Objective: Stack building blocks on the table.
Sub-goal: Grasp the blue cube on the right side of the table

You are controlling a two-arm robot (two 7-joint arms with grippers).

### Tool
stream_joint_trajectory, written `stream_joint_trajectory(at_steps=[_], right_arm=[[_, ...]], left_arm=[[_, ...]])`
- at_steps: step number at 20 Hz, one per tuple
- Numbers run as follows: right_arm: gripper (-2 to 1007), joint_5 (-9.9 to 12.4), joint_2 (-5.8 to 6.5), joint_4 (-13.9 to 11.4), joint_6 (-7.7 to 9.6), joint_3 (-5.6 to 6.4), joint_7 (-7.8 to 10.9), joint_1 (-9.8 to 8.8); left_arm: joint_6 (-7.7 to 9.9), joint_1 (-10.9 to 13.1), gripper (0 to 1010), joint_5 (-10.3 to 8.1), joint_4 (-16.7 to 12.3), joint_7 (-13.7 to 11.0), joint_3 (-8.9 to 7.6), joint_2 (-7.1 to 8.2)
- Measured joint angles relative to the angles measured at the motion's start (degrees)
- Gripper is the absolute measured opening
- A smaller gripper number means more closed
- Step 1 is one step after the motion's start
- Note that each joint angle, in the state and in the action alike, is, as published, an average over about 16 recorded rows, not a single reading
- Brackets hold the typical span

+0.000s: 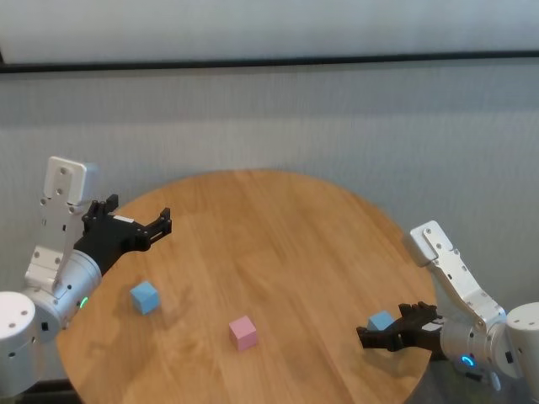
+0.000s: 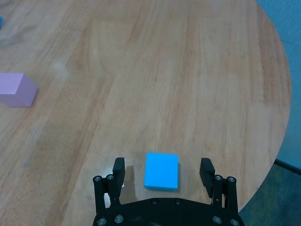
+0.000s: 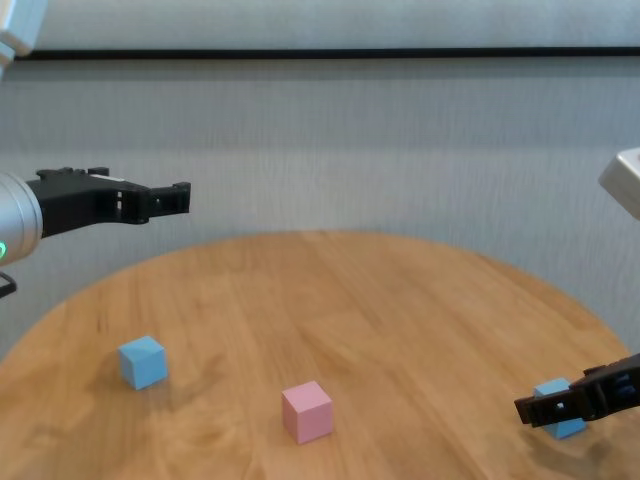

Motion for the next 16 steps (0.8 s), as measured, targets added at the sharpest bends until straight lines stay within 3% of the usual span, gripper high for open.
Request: stream_joint_trajectory(at_steps=[8,16], right_arm=[[989,-0.11,-0.11,0.05,0.13,0.12,-0.01,0.07],[878,-0.02,-0.02,-0.01,0.01,0.09,0.02,0.01]], left_arm=[[0.00,0.00,999,0.00,0.00,0.00,0.00,0.00],[0.00,0.00,999,0.00,0.00,0.00,0.00,0.00]])
